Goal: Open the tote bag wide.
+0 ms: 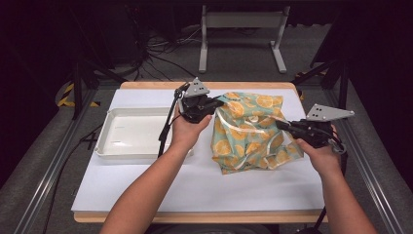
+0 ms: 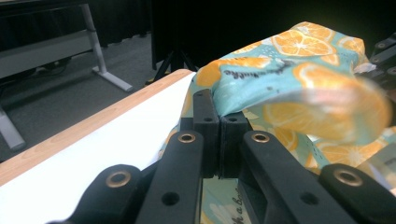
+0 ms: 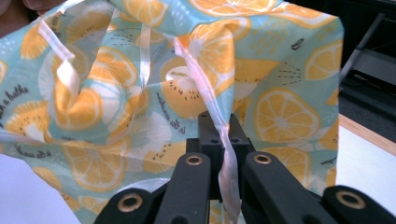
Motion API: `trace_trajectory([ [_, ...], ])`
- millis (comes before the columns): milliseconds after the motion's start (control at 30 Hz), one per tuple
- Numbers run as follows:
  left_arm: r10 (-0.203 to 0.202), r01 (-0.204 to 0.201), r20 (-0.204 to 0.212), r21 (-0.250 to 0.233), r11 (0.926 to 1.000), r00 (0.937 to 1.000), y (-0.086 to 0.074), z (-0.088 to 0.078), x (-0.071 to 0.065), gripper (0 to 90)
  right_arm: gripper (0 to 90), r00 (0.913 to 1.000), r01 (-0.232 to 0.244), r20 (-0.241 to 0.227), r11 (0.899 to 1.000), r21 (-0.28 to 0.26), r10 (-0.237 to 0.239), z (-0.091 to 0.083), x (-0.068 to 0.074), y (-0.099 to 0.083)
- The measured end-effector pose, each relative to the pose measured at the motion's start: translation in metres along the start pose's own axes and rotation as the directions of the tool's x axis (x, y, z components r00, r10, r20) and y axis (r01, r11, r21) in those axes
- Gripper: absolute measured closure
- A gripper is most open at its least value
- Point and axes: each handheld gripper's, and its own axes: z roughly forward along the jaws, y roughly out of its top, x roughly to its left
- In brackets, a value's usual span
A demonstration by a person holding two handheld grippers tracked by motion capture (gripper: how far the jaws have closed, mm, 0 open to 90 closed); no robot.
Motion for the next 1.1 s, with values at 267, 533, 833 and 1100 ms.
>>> trace_trajectory([
  [267,-0.001,0.002,-0.032,0.025,0.9997,0.9995,0.003,0.009,0.008,88.4,90.0,0.9999,-0.015,0.005,1.000,-0.002,0.015,0.001,-0.007,0.007],
  [533,-0.021,0.024,-0.037,0.066,0.9976,0.9991,-0.003,0.018,0.016,88.3,90.0,0.9993,-0.034,0.016,0.999,0.036,0.034,0.011,-0.016,0.007],
  [833,-0.039,0.043,-0.038,0.116,0.9924,0.9985,-0.010,0.033,0.020,88.2,90.0,0.9980,-0.062,0.020,0.995,0.074,0.061,0.023,-0.024,0.004],
  [1100,-0.044,0.052,-0.051,0.160,0.9858,0.9977,-0.021,0.041,0.025,88.2,90.0,0.9965,-0.083,0.009,0.991,0.102,0.083,0.034,-0.027,-0.001],
])
